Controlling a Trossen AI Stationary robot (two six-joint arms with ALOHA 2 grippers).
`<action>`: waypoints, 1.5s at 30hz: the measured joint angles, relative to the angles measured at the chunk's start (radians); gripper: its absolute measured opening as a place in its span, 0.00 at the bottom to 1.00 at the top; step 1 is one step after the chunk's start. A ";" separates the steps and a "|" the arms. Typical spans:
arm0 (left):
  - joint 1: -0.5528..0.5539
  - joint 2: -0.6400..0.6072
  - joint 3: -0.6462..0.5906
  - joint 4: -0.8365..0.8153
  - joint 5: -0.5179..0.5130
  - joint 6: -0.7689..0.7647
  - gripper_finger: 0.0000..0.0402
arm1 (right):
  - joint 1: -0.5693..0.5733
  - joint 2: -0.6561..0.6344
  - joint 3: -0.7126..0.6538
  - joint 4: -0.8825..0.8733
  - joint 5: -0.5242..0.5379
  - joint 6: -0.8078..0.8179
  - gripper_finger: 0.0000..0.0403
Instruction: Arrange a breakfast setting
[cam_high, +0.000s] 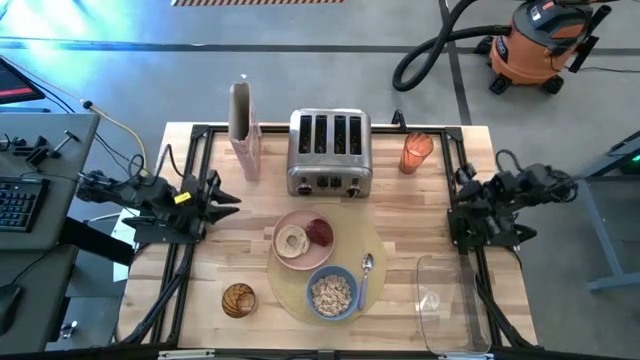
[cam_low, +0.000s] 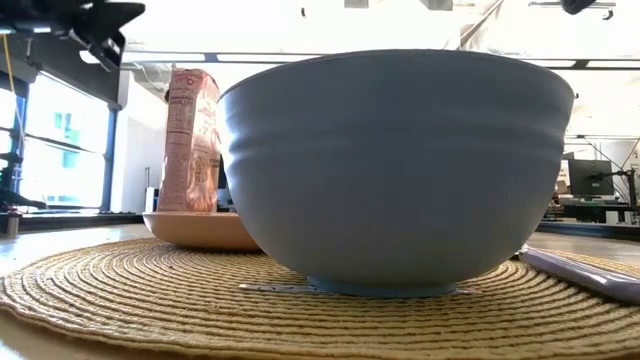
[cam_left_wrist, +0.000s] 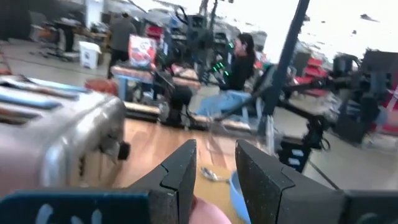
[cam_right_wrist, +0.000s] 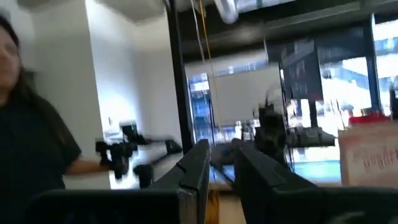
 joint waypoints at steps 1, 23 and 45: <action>0.000 -0.005 -0.015 -0.002 0.015 0.000 0.26 | 0.000 0.001 -0.023 0.002 0.002 -0.001 0.15; 0.000 -0.102 -0.247 0.133 0.218 -0.028 0.26 | 0.000 0.004 -0.413 0.395 0.003 0.027 0.15; 0.000 -0.117 -0.277 0.115 0.258 -0.009 0.26 | 0.000 0.005 -0.414 0.213 0.058 0.044 0.15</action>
